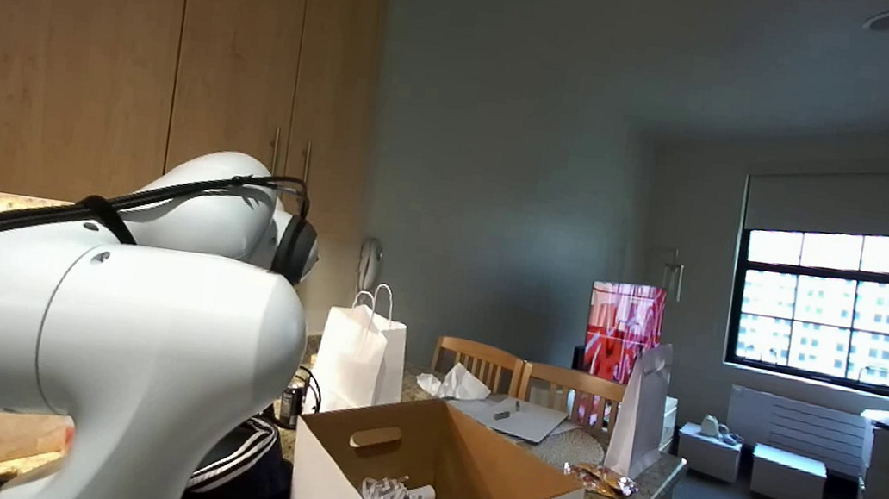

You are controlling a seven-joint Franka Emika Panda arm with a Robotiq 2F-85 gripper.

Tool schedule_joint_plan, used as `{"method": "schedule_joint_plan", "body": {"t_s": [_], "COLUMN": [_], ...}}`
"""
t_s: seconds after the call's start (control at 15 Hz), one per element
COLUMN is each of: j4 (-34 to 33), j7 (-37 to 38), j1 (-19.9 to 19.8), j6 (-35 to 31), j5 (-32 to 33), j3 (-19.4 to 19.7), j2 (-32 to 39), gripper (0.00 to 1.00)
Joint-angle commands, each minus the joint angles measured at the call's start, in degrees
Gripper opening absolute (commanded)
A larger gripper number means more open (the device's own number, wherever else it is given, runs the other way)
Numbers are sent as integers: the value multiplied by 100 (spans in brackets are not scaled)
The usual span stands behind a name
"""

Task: Put the black jersey in the box

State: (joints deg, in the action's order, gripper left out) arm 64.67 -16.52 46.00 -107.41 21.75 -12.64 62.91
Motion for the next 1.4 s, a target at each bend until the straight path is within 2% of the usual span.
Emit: {"method": "schedule_joint_plan", "body": {"t_s": [0.0,0.07,0.2,0.47,0.73,0.87,1.0,1.13,1.33], "j4": [-844,-996,-1207,-1914,-2217,-2402,-2614,-2843,-2733], "j7": [-672,-801,-1096,-1830,-2595,-2964,-3019,-3139,-2991], "j1": [-1,-14,-15,-170,-273,-311,-258,-241,-272], "j6": [876,1107,1472,2486,3223,3592,3934,4214,4145], "j5": [-187,-240,-399,-678,-1110,-1265,-1354,-1439,-1370], "j3": [-105,-128,-119,-342,-404,-451,-389,-379,-455], "j2": [568,652,738,1079,1211,1307,1398,1474,1201], "gripper": [75,74,60,34,8,4,1,4,6]}}
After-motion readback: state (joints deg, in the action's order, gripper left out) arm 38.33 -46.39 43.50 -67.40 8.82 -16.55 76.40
